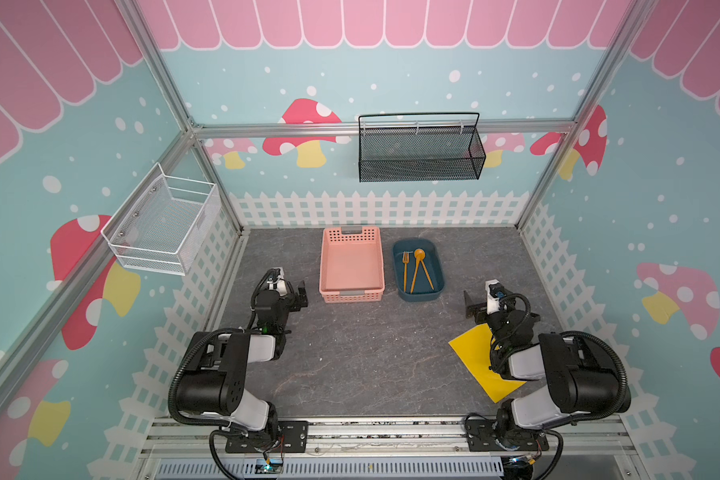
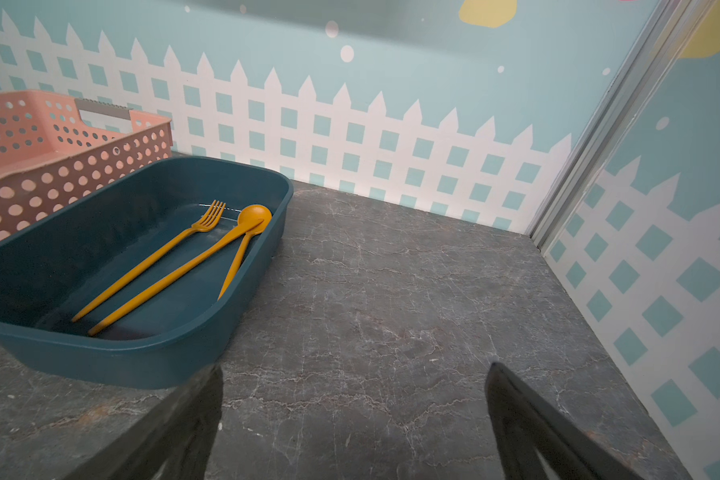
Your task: Place the utensils on the paper napkin and roll it up
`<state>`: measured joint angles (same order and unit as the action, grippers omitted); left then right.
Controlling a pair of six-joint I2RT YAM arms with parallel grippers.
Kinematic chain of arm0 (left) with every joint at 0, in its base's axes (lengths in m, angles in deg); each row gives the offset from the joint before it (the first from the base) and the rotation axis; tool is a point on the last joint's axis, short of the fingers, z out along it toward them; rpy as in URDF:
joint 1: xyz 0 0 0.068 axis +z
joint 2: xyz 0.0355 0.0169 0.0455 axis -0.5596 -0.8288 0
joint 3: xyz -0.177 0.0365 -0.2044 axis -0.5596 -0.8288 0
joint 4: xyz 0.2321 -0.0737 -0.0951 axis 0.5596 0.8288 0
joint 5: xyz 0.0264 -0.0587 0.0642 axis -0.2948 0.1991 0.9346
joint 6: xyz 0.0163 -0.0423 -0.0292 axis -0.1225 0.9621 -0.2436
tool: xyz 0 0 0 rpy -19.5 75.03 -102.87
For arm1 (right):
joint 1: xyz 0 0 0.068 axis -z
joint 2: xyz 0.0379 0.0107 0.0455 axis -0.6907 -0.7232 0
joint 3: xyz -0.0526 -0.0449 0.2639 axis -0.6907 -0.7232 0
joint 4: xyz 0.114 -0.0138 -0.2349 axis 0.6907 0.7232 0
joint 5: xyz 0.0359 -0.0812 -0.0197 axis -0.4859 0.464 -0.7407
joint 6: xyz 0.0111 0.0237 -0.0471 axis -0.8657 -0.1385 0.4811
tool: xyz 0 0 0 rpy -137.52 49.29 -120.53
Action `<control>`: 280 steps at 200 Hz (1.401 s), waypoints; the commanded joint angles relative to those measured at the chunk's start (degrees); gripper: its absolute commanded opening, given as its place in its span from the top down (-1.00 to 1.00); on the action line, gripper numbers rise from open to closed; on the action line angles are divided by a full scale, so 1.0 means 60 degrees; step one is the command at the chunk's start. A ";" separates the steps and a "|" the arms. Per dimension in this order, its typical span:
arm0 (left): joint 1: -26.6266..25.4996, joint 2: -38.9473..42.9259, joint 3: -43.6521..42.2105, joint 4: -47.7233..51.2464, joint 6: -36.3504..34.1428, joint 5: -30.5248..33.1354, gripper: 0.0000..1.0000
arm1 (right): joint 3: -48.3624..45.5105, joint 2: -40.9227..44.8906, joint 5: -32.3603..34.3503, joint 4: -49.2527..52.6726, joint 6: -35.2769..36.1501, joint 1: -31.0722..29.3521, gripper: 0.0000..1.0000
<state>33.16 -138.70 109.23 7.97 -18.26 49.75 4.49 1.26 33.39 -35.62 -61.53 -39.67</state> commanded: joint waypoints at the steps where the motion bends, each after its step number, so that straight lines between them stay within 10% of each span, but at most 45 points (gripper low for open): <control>1: 0.0031 0.0011 -0.0030 -0.0253 -0.0128 -0.0012 -1.00 | 0.0168 -0.0031 0.0620 0.0026 -0.0181 -0.0046 -0.99; 49: -0.0636 0.1361 0.0383 0.1514 -0.0425 0.1413 -0.99 | 0.0226 0.1316 0.0901 0.1194 -0.0276 -0.0047 -0.98; 108: -0.2018 0.2712 0.2617 0.5747 0.0441 0.4081 -0.99 | 0.1788 0.3405 0.0987 0.6659 -0.1578 -0.0083 -0.82; 195: -0.2185 0.3913 0.6029 1.2293 0.1993 0.1125 -0.91 | 0.3137 0.4410 -0.1000 1.2877 -0.4127 -0.0095 -0.51; 280: -0.2162 0.4323 0.5326 1.2373 0.0963 0.0583 -0.91 | 0.2361 0.4224 -0.2908 1.4408 -0.5188 -0.0356 -0.39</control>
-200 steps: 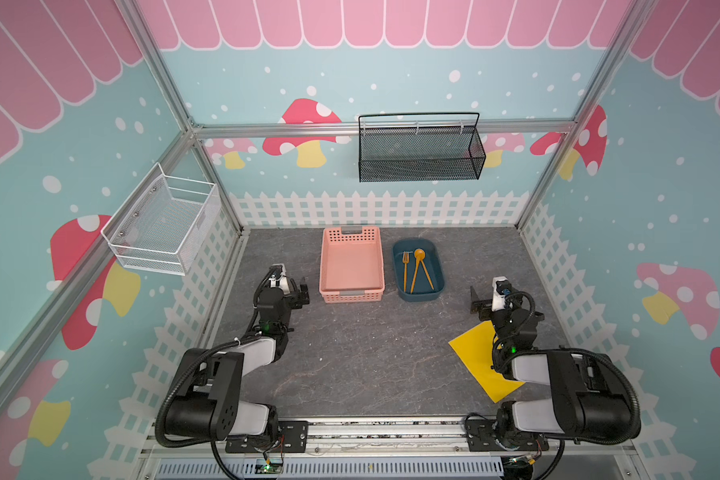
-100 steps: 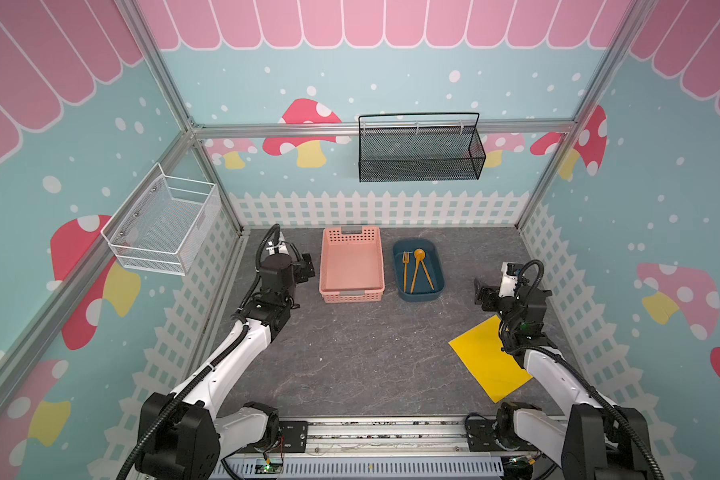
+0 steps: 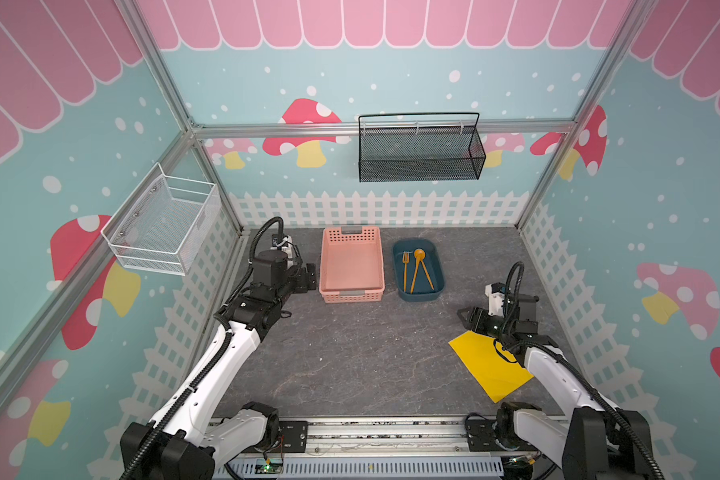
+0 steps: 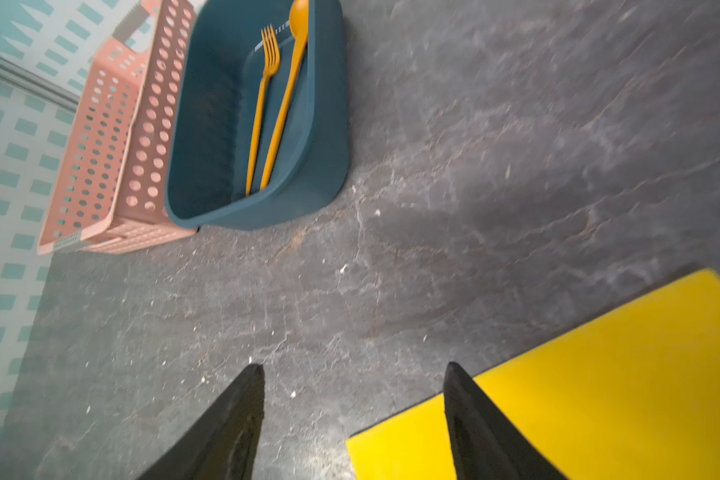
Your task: Place the utensils on the paper napkin and roll it up
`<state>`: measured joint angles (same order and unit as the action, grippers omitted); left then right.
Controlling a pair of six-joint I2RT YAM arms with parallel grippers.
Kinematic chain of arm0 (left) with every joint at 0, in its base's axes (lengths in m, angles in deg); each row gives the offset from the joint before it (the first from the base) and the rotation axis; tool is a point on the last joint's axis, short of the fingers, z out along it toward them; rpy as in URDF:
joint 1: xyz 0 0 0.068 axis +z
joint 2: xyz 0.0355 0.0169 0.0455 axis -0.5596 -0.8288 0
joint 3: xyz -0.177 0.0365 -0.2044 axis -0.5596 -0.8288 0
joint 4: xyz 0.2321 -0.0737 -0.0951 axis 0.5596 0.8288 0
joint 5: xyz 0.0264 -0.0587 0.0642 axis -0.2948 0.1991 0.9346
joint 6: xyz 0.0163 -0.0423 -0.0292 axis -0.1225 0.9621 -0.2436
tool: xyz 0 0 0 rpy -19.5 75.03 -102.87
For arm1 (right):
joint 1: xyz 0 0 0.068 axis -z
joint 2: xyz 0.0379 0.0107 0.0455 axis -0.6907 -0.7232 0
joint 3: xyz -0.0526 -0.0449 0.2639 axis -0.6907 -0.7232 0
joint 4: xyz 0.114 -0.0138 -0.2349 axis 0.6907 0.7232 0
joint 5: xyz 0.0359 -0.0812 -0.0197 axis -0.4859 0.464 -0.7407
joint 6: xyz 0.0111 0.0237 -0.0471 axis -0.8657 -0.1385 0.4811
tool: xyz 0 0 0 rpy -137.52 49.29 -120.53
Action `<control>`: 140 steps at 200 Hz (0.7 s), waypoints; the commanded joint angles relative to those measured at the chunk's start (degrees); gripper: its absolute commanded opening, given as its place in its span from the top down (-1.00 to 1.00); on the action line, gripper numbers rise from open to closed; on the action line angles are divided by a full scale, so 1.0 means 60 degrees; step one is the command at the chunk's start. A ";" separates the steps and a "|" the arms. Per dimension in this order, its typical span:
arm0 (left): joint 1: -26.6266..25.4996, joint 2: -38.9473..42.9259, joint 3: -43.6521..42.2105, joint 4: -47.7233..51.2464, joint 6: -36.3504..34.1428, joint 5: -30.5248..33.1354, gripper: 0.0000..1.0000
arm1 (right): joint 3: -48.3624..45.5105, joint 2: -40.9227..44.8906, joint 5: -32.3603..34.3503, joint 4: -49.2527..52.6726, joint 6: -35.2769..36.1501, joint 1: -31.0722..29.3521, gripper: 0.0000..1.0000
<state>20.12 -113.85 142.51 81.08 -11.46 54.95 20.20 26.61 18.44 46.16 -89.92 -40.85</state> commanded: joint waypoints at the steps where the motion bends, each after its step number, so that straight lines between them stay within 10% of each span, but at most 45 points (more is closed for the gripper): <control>1: 0.0008 0.0187 -0.0232 0.0177 -0.0173 -0.0280 -0.91 | -0.0270 -0.0002 -0.0415 0.0782 -0.0462 -0.0162 -0.39; 140: 0.0004 0.0422 -0.0476 -0.0081 -0.0235 -0.0422 -0.91 | -0.1137 -0.0601 0.0067 0.0609 -0.1441 -0.1461 -0.38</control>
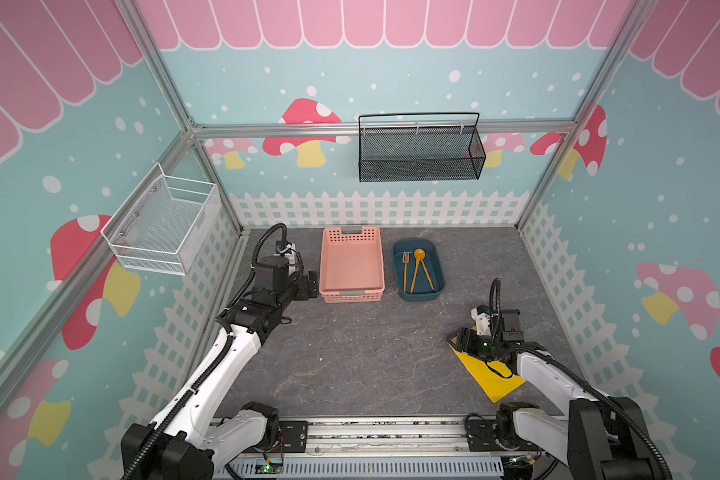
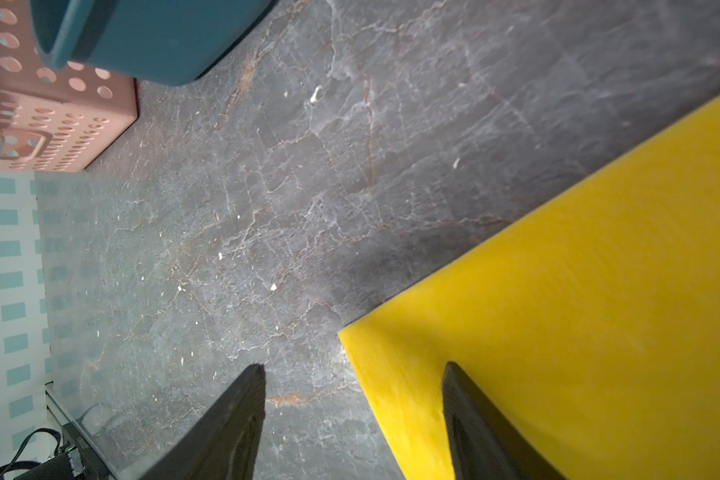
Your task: Place the utensils on the paper napkin and roll it up
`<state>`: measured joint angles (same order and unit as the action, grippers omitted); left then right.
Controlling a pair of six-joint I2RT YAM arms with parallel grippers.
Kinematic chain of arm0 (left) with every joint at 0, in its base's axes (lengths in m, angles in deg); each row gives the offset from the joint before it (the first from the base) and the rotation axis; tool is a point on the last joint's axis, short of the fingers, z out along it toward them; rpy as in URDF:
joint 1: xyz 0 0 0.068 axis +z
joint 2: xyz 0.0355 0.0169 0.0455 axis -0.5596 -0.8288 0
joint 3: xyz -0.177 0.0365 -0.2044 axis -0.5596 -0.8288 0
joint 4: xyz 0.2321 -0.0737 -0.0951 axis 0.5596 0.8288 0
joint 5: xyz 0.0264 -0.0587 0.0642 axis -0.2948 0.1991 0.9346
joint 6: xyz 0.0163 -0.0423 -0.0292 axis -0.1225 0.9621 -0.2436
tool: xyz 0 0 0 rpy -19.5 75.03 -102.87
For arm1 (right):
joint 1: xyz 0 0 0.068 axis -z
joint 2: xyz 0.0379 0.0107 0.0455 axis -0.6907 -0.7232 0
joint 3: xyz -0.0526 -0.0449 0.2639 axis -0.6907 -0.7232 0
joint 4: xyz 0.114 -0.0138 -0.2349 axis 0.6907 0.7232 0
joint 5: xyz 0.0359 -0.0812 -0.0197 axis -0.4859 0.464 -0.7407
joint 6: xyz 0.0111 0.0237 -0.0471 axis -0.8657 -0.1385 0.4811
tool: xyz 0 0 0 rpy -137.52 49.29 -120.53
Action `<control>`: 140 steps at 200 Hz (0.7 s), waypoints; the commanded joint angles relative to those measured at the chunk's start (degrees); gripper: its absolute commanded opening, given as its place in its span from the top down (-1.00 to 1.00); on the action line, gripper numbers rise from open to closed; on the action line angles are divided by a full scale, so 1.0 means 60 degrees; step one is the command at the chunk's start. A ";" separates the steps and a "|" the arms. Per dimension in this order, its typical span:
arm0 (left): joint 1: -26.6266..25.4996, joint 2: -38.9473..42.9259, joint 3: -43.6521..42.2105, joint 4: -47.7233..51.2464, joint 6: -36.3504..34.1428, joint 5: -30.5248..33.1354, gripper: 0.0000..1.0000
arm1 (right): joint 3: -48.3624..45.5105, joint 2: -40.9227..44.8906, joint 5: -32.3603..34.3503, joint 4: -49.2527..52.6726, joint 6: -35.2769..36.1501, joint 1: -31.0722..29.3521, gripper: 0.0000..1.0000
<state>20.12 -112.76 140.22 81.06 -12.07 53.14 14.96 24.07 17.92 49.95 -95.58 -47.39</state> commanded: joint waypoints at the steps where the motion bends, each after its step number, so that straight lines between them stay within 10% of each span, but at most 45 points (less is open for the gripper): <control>1: 0.0012 0.0249 -0.0108 -0.0071 -0.0133 -0.0120 -0.91 | -0.0268 -0.0179 0.0156 -0.0042 -0.0524 -0.0405 -0.37; 140: 0.0006 0.0508 -0.0284 -0.0079 0.0013 -0.0522 -0.91 | 0.0271 -0.1633 0.1836 -0.3142 -0.5822 -0.5444 -0.30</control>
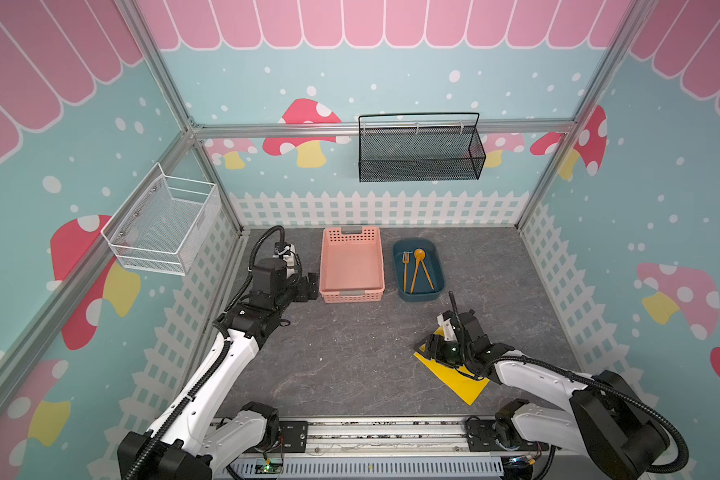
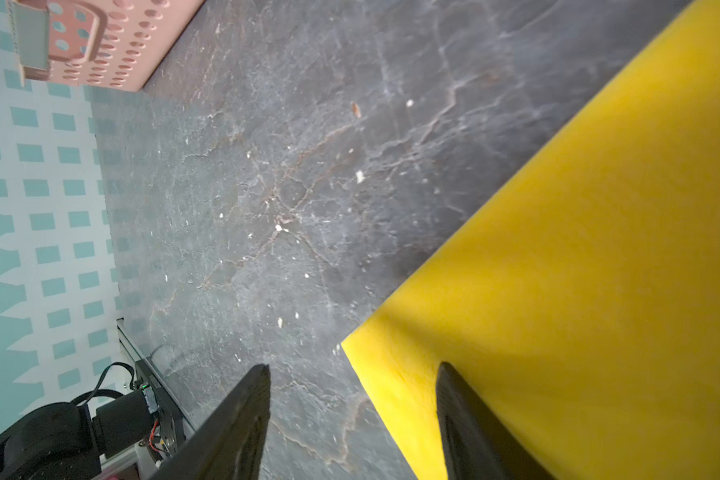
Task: Place the utensils on the paper napkin and roll it up
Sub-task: 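Push the yellow napkin with the right gripper toward the table center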
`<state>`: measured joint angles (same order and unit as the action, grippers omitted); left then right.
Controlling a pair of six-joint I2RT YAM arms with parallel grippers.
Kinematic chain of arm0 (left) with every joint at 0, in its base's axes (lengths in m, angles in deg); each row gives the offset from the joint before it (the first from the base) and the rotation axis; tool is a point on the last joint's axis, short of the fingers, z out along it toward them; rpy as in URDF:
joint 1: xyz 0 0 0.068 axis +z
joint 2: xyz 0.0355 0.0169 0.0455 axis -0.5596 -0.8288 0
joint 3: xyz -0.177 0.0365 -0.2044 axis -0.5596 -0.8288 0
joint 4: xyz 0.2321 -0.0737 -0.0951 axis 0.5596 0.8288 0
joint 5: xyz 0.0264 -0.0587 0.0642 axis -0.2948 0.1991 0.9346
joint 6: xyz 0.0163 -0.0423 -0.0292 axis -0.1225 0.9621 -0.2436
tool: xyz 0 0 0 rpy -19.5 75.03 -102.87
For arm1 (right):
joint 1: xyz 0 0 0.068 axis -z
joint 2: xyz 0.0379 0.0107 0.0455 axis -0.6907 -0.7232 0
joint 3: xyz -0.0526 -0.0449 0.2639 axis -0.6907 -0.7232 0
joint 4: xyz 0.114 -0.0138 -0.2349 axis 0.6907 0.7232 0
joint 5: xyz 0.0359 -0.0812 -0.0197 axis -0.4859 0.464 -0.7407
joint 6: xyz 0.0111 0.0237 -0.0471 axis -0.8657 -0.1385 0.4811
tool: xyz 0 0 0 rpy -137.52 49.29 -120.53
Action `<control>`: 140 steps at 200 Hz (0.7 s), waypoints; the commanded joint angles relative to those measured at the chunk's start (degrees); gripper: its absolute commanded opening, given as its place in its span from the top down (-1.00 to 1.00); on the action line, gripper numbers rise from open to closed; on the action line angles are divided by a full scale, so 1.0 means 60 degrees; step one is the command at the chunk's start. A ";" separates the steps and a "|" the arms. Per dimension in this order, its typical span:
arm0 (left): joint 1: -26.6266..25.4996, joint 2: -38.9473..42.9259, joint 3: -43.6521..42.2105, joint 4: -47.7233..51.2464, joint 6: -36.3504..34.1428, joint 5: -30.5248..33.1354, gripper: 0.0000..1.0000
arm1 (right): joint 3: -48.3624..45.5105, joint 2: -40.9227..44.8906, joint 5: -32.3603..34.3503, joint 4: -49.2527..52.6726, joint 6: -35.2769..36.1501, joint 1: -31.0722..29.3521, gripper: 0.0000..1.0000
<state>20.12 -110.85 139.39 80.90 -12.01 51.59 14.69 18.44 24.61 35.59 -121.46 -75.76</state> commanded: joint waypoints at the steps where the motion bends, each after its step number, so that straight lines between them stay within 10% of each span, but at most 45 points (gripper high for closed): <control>1: 0.0012 0.0198 -0.0146 -0.0054 0.0002 -0.0260 -0.91 | 0.0329 -0.0736 0.0732 -0.0762 -0.1532 -0.0754 -0.30; 140: -0.0112 0.0269 -0.0292 -0.0170 0.0354 -0.0817 -0.91 | 0.3765 -0.4994 0.2962 -0.2419 -0.4437 -0.3889 -0.33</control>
<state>20.01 -110.35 138.58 80.86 -10.50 47.94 35.26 -9.19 38.16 20.88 -144.39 -98.31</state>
